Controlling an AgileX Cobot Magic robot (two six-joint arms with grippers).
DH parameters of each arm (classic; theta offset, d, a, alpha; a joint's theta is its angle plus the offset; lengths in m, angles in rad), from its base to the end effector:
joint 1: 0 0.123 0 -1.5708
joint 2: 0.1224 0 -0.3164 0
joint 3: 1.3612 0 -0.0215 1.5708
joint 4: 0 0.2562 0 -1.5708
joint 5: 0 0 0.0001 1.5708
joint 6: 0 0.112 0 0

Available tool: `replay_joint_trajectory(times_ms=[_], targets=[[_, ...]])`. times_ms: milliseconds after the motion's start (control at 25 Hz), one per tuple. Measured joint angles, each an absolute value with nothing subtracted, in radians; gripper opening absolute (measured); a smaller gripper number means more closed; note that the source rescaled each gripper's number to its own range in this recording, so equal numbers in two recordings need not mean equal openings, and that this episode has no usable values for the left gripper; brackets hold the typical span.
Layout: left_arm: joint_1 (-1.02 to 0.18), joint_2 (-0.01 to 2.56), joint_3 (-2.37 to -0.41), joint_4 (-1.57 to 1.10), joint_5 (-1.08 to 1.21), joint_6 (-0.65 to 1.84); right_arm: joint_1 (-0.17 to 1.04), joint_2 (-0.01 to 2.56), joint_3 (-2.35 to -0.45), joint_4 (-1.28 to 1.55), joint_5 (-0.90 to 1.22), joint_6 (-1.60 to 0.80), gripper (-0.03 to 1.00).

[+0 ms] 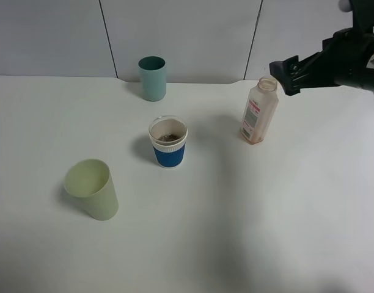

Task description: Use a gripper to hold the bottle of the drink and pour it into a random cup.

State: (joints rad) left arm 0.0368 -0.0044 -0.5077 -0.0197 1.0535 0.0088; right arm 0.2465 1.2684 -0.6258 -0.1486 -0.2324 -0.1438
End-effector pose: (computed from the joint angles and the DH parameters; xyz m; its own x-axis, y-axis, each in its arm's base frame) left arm -0.0141 -0.0024 0.2733 -0.4384 -0.0171 -0.8986 -0.0218 0.9997 -0.0084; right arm 0.2691 0.0716 0.2816 -0.2190 -0.3483 -0.9115 -0.3520 0.8994 -0.2591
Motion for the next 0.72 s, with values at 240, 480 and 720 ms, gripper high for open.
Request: replay_joint_trajectory(times_ms=[240,480,720], targets=[[0.037,-0.004,-0.508,-0.02,1.053,0.009,0.18,1.13,-0.626,-0.207,-0.088,-0.151,1.0],[0.037,-0.004,-0.508,-0.02,1.053,0.009,0.036,0.929,-0.625,-0.285,0.049,0.0,1.0],[0.037,-0.004,-0.508,-0.019,1.053,0.009,-0.063,0.705,-0.625,-0.239,0.215,0.0,1.0]])
